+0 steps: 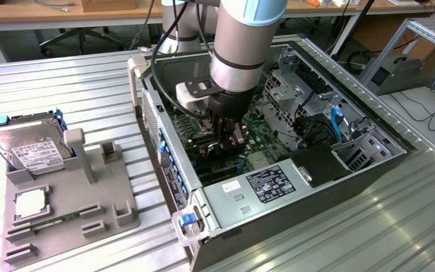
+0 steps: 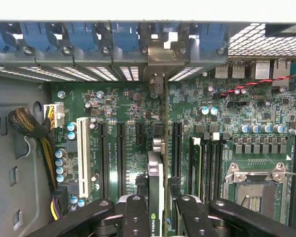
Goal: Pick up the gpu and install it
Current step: 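Insert the gpu into the slot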
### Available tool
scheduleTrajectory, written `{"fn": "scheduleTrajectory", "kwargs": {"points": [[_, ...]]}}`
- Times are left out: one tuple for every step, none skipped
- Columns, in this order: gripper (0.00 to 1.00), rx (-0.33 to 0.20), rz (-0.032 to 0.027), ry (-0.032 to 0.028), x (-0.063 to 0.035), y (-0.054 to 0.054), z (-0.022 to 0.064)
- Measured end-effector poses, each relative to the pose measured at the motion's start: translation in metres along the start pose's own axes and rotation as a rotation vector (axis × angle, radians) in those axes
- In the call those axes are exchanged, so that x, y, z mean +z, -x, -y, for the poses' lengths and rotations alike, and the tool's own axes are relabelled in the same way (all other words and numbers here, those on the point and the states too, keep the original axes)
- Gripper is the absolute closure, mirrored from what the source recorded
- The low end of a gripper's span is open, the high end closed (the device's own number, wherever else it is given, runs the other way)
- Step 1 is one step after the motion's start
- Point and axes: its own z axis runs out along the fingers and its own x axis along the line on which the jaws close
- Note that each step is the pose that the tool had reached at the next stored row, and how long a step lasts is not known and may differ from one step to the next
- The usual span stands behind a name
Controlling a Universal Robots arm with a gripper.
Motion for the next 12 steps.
{"fn": "scheduleTrajectory", "kwargs": {"points": [[0.73,0.0,0.0,0.0,0.0,0.0,-0.0001],[0.73,0.0,0.0,-0.0001,0.0,0.0,-0.0002],[0.73,0.0,-0.0002,-0.0001,-0.0001,0.0,-0.0004],[0.73,0.0,-0.0002,-0.0003,-0.0001,0.0,-0.0007],[0.73,0.0,0.0,-0.0006,0.0,0.0,-0.001],[0.73,0.0,-0.0001,-0.0013,-0.0001,0.0,-0.0014],[0.73,0.0,-0.0001,-0.0018,-0.0001,0.0,-0.0018],[0.73,0.0,0.0,-0.0025,-0.0001,0.0,-0.0022],[0.73,0.0,0.0,-0.0031,-0.0001,0.0,-0.0026],[0.73,0.0,0.0,-0.0036,-0.0001,0.0,-0.003],[0.73,0.0,0.0001,-0.0041,-0.0001,0.0,-0.0034],[0.73,0.0,0.0001,-0.0044,-0.0001,0.0,-0.0037]]}}
